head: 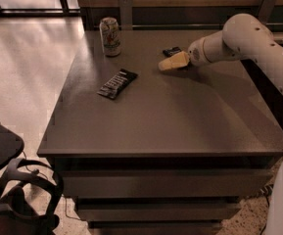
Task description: Pick rxbar blueberry
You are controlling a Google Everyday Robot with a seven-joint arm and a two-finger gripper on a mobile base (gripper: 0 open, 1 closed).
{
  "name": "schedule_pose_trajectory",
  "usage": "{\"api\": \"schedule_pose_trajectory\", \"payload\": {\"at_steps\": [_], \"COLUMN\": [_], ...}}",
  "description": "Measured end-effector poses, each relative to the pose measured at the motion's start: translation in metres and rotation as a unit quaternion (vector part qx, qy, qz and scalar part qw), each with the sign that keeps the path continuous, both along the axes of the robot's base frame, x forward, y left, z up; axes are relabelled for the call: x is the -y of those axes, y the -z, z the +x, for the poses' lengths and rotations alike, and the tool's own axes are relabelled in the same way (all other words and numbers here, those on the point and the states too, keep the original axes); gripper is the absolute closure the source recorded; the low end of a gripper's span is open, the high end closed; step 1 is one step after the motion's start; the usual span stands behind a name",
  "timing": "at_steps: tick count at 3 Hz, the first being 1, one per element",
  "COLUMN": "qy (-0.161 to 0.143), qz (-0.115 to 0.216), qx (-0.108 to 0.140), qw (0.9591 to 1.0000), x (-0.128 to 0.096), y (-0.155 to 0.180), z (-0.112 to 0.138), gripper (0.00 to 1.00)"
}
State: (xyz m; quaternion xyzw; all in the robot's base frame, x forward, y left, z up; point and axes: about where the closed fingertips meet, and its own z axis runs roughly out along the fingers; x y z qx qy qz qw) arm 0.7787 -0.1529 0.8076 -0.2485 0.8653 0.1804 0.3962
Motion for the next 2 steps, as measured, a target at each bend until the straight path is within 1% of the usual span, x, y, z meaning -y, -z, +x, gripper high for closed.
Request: {"api": "schedule_pose_trajectory", "payload": {"at_steps": [2], "qy": [0.0], "qz": [0.0], "qx": [0.0], "qw": [1.0], "x": [-0.0002], "y": [-0.0036], "z": [0.0], "gripper": [0.58]}}
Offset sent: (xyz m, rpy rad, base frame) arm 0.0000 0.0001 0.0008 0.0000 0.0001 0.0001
